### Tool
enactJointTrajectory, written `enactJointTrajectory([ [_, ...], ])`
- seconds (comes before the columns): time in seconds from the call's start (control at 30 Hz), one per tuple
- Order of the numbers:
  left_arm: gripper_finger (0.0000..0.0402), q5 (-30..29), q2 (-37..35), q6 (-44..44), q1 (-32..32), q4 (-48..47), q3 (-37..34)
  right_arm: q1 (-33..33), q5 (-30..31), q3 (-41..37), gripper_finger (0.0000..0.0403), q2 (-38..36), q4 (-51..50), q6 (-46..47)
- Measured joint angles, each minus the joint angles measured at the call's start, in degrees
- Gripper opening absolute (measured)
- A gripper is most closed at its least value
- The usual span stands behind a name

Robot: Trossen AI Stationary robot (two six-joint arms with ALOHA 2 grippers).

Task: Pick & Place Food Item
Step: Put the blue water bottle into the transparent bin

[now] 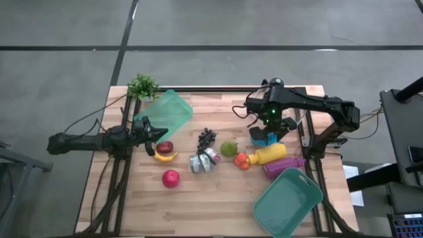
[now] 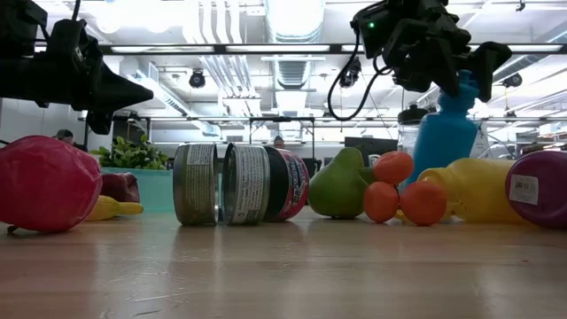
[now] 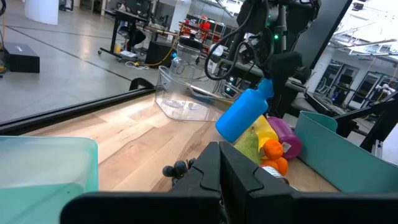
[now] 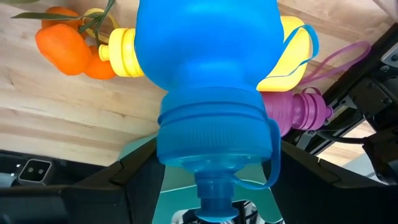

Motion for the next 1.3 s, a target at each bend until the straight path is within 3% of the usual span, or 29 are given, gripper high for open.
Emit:
enactJointTrajectory([
  [0.23,0.0001,0.0,0.0,0.0,0.0,0.0,0.0,-0.1,0.0,0.0,0.0296,0.0,0.0,-1.0],
  [0.87,0.0001,0.0,0.0,0.0,0.0,0.0,0.0,0.3,0.7,0.9,0.0299,-0.1,0.3,-1.8],
  [1.03,0.0001,0.0,0.0,0.0,0.0,0.0,0.0,4.0,10.2,5.1,0.0299,-0.4,1.9,-0.2],
  [1.3,0.0001,0.0,0.0,0.0,0.0,0.0,0.0,14.3,32.9,13.2,0.0299,-0.8,2.4,5.8],
])
